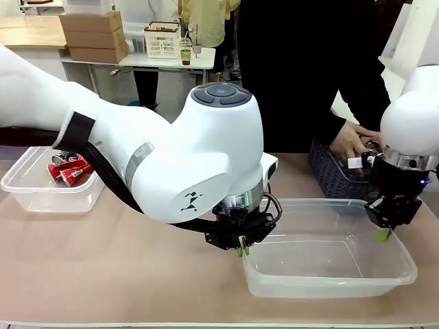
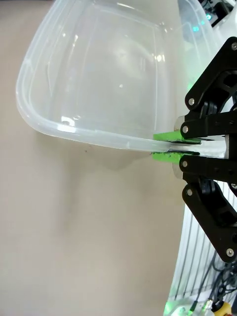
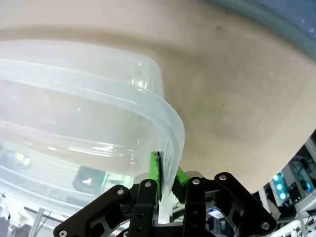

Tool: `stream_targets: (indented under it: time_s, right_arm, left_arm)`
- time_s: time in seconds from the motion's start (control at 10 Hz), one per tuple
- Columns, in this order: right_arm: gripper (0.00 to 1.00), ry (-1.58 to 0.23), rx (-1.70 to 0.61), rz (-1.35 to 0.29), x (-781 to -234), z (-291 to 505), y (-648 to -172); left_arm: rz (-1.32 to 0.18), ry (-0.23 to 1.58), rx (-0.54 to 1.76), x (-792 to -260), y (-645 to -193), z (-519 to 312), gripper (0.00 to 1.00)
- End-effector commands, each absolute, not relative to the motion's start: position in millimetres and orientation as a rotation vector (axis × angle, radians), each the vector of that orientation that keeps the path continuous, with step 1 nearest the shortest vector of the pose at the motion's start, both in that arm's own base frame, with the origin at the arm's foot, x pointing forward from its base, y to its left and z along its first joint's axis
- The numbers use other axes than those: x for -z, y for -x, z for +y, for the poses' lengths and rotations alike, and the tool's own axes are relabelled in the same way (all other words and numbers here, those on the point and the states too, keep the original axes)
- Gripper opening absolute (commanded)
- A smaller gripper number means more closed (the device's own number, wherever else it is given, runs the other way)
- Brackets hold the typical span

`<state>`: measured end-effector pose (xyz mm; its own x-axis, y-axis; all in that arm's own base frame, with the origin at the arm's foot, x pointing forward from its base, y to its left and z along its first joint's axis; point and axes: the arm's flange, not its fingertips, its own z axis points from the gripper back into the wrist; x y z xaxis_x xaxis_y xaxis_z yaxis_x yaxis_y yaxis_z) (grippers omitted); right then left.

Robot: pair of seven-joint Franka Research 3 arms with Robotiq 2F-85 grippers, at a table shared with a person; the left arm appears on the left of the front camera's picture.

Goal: Sort the waste into each basket.
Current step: Pick up the Organizing box on the right side of the table and lift it.

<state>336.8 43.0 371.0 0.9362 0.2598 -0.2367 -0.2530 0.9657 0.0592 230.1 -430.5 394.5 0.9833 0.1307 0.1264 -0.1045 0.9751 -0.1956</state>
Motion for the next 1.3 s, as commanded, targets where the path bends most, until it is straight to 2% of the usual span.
stream_targets:
  time_s: [0.0, 0.2, 0.5, 0.8, 1.2]
  right_arm:
    - [0.00, -0.051, -0.275, 0.310, -372, 38, -287]
    - [0.00, -0.122, -0.260, 0.287, -418, 50, -283]
    - [0.00, -0.269, -0.266, 0.252, -480, 88, -308]
    - [0.00, -0.398, -0.248, 0.245, -497, 137, -341]
    - [0.00, -0.456, -0.331, 0.288, -507, 193, -342]
  left_arm:
    - [-0.188, 0.164, -0.132, -426, -220, -393, 0.00]
    - [-0.221, 0.159, -0.080, -455, -203, -367, 0.00]
    - [-0.312, 0.253, -0.142, -493, -204, -322, 0.00]
    - [-0.394, 0.242, -0.286, -519, -213, -254, 0.00]
    - [-0.362, 0.233, -0.281, -523, -229, -193, 0.00]
